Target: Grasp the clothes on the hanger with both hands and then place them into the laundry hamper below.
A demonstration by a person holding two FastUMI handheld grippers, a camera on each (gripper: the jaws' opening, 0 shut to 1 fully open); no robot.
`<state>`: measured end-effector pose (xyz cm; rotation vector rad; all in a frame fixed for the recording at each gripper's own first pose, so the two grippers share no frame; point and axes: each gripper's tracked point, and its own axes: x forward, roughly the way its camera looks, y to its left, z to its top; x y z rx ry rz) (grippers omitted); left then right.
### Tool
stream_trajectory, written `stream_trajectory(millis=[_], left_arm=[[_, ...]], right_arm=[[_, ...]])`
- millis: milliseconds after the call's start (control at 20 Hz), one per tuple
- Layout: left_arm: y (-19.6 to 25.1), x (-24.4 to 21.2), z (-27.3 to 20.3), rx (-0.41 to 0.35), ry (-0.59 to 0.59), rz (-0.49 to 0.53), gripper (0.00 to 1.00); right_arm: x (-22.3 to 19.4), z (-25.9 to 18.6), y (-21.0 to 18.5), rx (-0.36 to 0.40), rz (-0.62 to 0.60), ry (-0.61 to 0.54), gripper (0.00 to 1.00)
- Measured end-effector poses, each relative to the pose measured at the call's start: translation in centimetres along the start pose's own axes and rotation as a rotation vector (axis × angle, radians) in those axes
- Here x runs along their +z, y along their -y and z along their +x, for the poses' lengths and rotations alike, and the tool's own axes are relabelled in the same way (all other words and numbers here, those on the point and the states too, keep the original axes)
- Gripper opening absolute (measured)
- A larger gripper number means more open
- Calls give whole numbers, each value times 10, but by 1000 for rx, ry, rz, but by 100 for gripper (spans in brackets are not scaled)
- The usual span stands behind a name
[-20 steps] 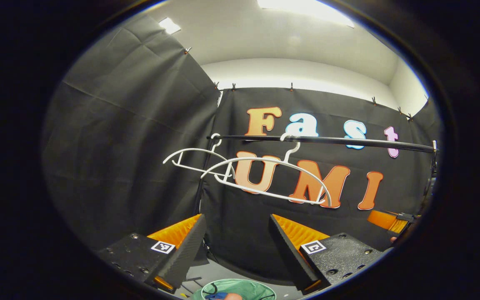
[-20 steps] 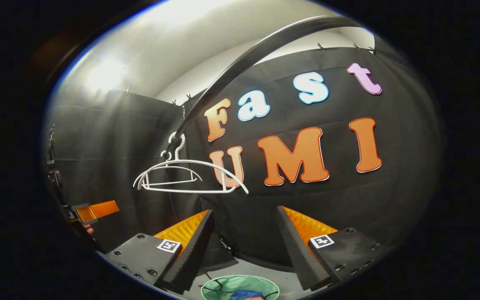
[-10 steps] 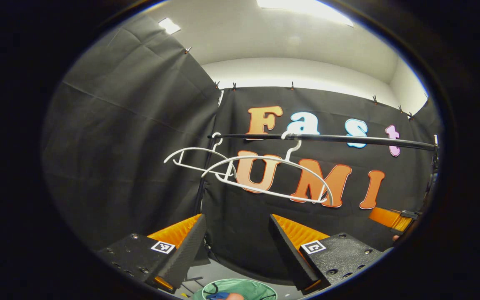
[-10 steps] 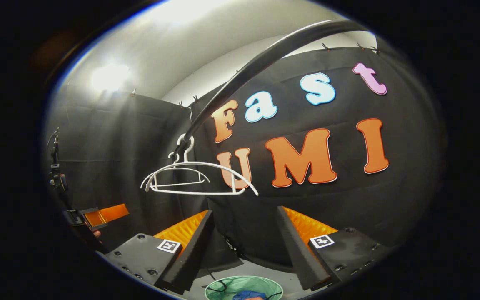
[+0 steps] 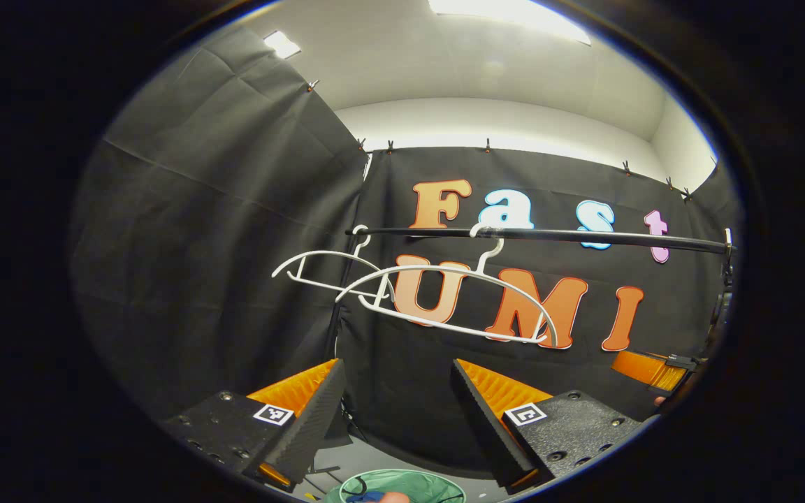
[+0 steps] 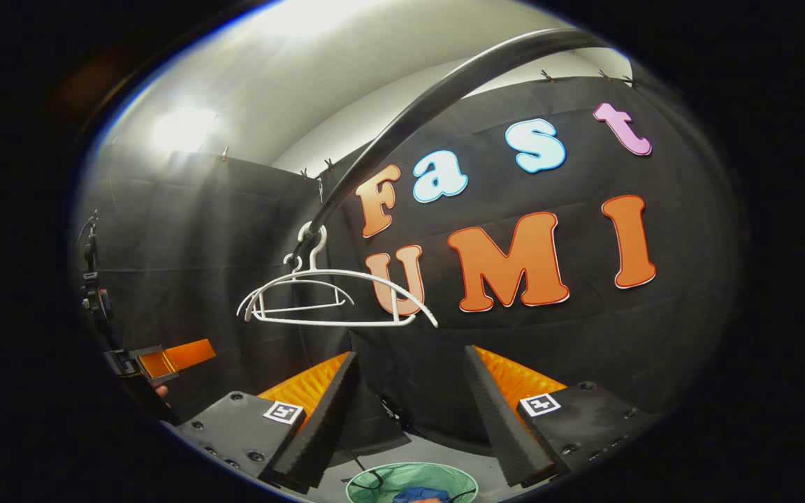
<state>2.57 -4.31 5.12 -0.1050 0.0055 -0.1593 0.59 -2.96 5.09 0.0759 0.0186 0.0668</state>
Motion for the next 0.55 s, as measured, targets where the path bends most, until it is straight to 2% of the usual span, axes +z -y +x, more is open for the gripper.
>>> stream_trajectory(millis=[150,200,250,300,350,400,550], left_arm=[[0,0,4,-3,0,12,95],[0,0,5,-2,3,16,92],[1,2,5,-6,6,15,92],[3,2,5,-11,7,10,98],[3,2,5,-15,8,5,95],[3,2,5,-18,8,3,98],[2,0,5,-14,3,4,95]], right_arm=[[0,1,-2,2,-3,6,97],[0,1,-2,3,-1,5,97],[-1,1,-3,3,1,3,97],[-2,2,-3,2,3,2,97],[-1,3,-3,1,5,2,97],[-2,2,-1,-1,5,0,97],[-3,2,-1,-3,10,0,97]])
